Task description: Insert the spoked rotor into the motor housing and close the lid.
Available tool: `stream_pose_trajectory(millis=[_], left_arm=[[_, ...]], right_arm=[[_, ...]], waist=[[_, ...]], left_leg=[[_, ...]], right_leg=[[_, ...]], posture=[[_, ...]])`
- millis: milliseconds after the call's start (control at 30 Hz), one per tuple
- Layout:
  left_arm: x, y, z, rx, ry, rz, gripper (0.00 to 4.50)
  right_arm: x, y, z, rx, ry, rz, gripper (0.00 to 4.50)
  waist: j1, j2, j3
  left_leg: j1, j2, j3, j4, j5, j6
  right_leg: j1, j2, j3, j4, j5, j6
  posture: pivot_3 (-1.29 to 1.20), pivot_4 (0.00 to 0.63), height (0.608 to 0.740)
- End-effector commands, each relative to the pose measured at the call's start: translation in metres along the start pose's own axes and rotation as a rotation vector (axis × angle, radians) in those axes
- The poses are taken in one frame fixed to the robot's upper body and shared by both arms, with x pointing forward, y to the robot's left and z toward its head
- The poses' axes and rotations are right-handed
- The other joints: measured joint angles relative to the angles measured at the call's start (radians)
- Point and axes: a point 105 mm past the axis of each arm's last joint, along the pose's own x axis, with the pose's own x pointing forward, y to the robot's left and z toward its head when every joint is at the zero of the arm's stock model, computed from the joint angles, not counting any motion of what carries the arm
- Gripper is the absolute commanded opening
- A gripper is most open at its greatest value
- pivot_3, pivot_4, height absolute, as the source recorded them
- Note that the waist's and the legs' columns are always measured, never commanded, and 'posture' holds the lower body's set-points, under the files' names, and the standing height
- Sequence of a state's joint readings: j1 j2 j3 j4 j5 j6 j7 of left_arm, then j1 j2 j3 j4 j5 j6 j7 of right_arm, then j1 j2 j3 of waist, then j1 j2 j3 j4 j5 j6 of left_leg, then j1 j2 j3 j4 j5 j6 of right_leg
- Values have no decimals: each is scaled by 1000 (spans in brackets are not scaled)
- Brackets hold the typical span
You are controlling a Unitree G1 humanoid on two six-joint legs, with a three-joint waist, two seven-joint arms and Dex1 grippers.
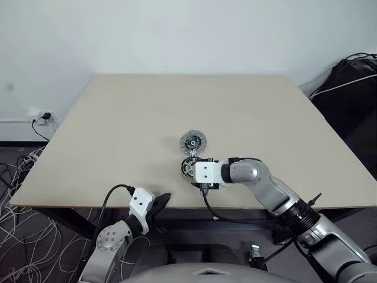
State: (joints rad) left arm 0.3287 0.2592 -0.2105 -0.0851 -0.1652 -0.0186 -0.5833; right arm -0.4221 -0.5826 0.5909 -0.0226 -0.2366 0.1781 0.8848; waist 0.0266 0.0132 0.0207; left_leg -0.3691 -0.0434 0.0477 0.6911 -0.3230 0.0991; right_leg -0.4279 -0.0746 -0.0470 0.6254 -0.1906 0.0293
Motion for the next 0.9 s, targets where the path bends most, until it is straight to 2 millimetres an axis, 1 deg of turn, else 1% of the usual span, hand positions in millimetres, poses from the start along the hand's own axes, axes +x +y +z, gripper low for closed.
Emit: stream_pose_trajectory(millis=[33,167,367,700,800,900], left_arm=[[3,-1,9,20,-44,3,0],[4,-2,9,17,-47,6,0],[4,-2,8,13,-50,11,0],[2,-4,8,10,-58,23,0],[2,-5,9,7,-59,30,0],[2,-5,10,6,-62,35,0]], right_arm=[[-3,-2,-3,-69,29,57,3192],[-4,3,-14,-86,72,114,3192],[-2,8,-23,-95,102,154,3192],[3,3,-32,-107,142,164,3192],[5,2,-34,-109,148,170,2595],[6,1,-33,-113,149,171,1605]], waist=[[2,0,0],[4,0,0],[5,0,0],[2,-1,-1],[2,0,-2],[4,-1,-3]], left_leg=[[0,0,0,0,0,0],[0,0,0,0,0,0],[0,0,0,0,0,0],[0,0,0,0,0,-1],[1,0,0,1,1,-1],[1,0,0,1,1,-1]], right_leg=[[0,0,0,0,0,0],[0,0,0,0,0,0],[0,-1,0,0,0,0],[0,0,0,0,1,-2],[0,0,0,1,2,-2],[0,0,0,1,3,-2]], posture=[[0,0,740],[0,0,740],[0,0,740],[0,0,740],[0,0,740],[0,0,740]])
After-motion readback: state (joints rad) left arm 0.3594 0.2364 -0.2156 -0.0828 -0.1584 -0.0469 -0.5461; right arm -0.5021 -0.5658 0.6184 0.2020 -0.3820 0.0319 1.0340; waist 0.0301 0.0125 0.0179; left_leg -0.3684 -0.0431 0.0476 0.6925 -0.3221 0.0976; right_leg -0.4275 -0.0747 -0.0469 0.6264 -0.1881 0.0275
